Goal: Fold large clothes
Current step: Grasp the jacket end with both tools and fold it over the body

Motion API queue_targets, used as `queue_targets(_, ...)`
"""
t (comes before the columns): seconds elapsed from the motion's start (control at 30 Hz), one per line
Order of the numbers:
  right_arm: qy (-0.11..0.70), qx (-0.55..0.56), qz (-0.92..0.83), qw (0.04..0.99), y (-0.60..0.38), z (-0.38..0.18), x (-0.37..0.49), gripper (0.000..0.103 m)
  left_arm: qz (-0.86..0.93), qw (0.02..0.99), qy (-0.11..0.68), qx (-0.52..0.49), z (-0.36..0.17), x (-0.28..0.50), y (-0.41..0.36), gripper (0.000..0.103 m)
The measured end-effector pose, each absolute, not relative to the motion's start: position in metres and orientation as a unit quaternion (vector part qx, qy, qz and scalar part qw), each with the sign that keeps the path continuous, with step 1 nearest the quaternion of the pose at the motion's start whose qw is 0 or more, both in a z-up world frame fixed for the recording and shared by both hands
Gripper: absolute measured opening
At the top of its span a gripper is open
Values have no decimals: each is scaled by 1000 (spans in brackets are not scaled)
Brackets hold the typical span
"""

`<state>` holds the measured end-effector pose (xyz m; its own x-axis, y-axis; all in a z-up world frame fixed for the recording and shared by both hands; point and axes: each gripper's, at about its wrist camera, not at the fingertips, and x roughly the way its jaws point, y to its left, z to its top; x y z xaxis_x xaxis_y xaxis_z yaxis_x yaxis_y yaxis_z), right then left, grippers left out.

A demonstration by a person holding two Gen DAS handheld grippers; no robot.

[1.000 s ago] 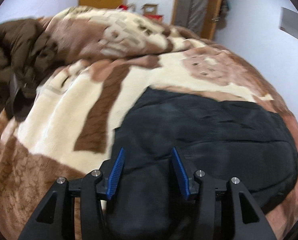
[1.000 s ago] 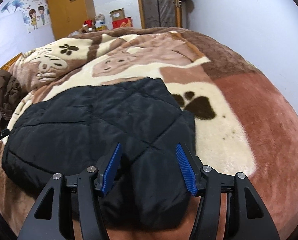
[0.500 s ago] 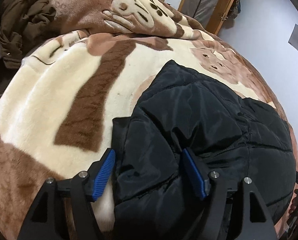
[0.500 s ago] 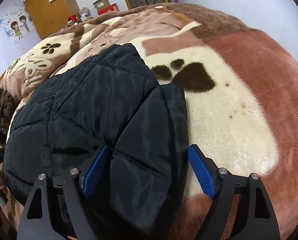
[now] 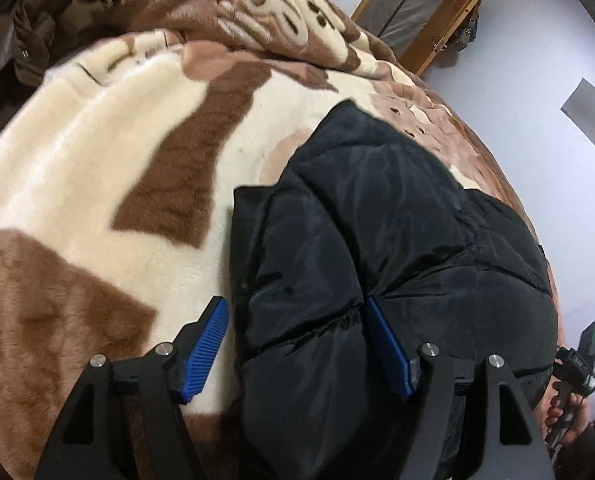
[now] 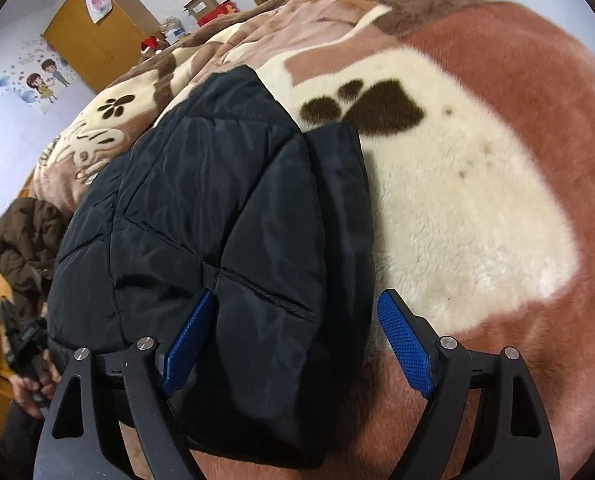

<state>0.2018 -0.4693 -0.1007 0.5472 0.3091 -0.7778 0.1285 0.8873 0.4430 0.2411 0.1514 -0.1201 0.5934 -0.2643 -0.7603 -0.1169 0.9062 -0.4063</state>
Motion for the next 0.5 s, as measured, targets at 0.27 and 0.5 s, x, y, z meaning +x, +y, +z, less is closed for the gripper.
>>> queue_targets(0.27,476,244,70,842,-472,-117,229,83,-52,855,459,-237,-142,273,150,84)
queue_targets(0.5,480,249,80,837,-469,-117,230,74,-65,846,466,-249,-151,285,149,87)
